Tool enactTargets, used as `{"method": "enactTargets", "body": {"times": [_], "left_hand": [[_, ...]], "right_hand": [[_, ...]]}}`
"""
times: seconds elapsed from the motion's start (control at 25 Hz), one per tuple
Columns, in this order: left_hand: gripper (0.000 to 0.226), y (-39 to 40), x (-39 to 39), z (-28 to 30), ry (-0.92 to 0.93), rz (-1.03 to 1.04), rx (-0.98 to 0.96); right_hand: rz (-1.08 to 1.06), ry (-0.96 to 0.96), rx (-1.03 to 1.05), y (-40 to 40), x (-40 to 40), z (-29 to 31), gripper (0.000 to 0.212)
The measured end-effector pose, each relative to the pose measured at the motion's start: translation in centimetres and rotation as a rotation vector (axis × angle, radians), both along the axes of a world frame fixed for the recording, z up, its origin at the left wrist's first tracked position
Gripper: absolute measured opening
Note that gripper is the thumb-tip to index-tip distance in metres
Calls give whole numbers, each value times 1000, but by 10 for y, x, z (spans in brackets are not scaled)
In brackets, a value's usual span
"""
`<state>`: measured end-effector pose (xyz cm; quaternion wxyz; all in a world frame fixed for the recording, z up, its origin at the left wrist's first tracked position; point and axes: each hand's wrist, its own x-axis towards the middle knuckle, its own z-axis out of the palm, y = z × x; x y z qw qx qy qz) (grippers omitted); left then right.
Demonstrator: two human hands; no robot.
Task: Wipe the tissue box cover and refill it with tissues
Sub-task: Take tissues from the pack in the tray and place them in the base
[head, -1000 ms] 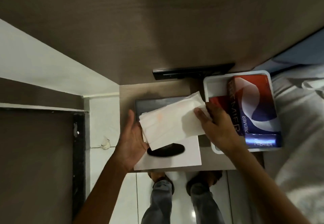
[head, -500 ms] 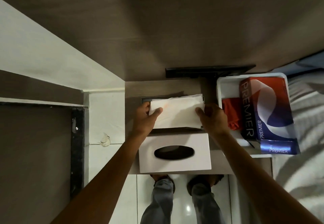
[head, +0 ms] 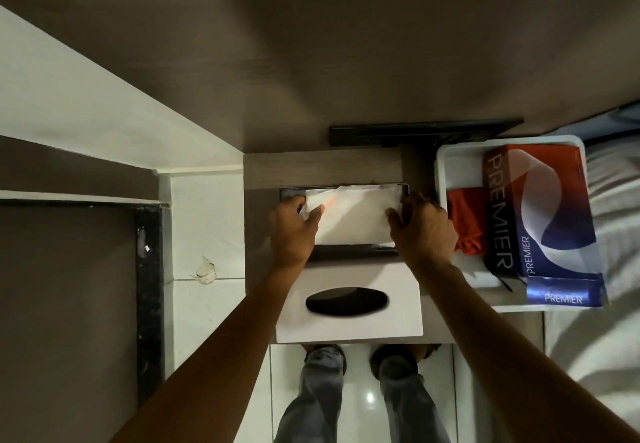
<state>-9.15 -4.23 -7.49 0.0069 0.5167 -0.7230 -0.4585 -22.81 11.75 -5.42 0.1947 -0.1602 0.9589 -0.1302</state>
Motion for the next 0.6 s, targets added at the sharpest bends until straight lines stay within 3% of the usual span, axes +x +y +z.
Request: {"method": "enactTargets", "body": {"times": [0.24, 0.36, 0.44, 0.6], "left_hand": [[34, 3, 2, 2, -27, -36, -34], [67, 9, 10, 16, 2, -52, -200], [66, 14, 30, 29, 26, -63, -343], [68, 47, 97, 45, 29, 76, -137]], "right_hand": [[6, -22, 47, 0, -1, -4, 37], [-32, -36, -83, 6, 6, 3, 52], [-31, -17, -215, 23, 22, 17, 55], [-82, -183, -335, 76, 79, 41, 73]]}}
